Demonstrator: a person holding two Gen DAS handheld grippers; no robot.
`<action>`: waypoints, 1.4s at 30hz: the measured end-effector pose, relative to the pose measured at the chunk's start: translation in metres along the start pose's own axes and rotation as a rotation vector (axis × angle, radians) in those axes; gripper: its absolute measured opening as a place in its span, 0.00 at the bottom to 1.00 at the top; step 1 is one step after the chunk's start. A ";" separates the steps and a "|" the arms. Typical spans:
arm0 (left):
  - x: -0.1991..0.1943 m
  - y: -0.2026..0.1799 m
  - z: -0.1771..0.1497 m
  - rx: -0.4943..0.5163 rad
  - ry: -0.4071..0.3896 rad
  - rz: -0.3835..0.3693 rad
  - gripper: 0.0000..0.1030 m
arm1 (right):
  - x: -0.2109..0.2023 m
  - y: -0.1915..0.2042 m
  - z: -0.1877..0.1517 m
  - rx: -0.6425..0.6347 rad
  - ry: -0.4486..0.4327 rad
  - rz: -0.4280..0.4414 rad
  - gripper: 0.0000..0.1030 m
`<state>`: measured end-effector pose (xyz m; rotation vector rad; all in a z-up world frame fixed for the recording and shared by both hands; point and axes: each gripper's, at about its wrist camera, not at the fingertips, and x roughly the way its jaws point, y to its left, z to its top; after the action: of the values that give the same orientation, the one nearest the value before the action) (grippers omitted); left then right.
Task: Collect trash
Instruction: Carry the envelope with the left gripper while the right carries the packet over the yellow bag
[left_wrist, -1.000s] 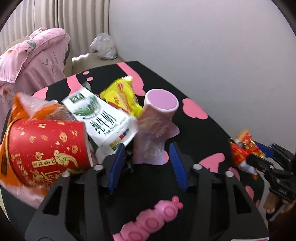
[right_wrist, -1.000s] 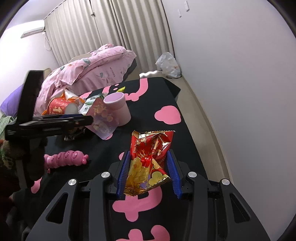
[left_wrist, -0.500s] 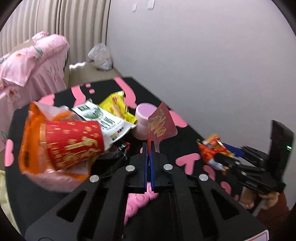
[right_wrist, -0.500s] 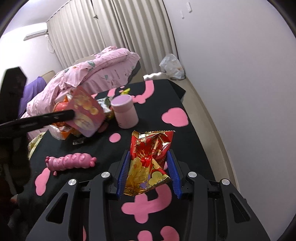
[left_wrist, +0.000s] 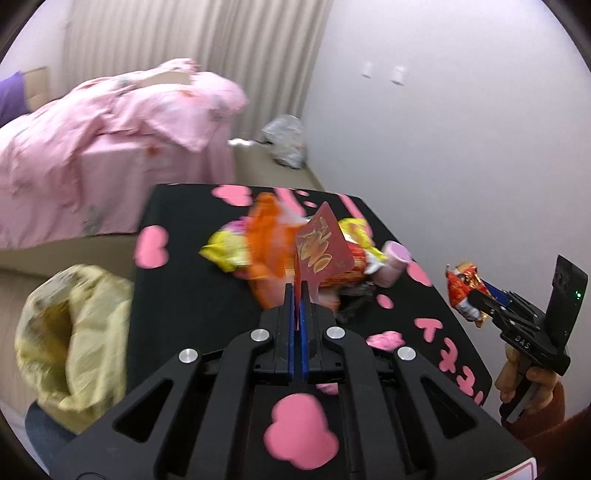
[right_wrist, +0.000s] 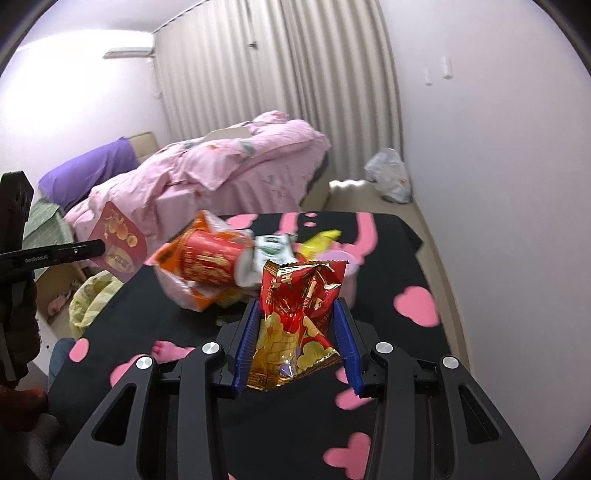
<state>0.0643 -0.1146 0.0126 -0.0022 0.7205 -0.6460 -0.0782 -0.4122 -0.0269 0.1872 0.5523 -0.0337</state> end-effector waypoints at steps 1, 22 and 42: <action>-0.008 0.011 -0.002 -0.020 -0.015 0.016 0.02 | 0.001 0.006 0.002 -0.014 -0.001 0.009 0.38; -0.102 0.194 -0.066 -0.361 -0.159 0.295 0.02 | 0.066 0.208 0.076 -0.382 -0.014 0.277 0.38; -0.088 0.257 -0.076 -0.431 -0.082 0.315 0.02 | 0.176 0.305 0.068 -0.417 0.186 0.523 0.38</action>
<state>0.1085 0.1577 -0.0470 -0.3051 0.7499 -0.1804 0.1318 -0.1219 -0.0114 -0.0782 0.6692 0.6083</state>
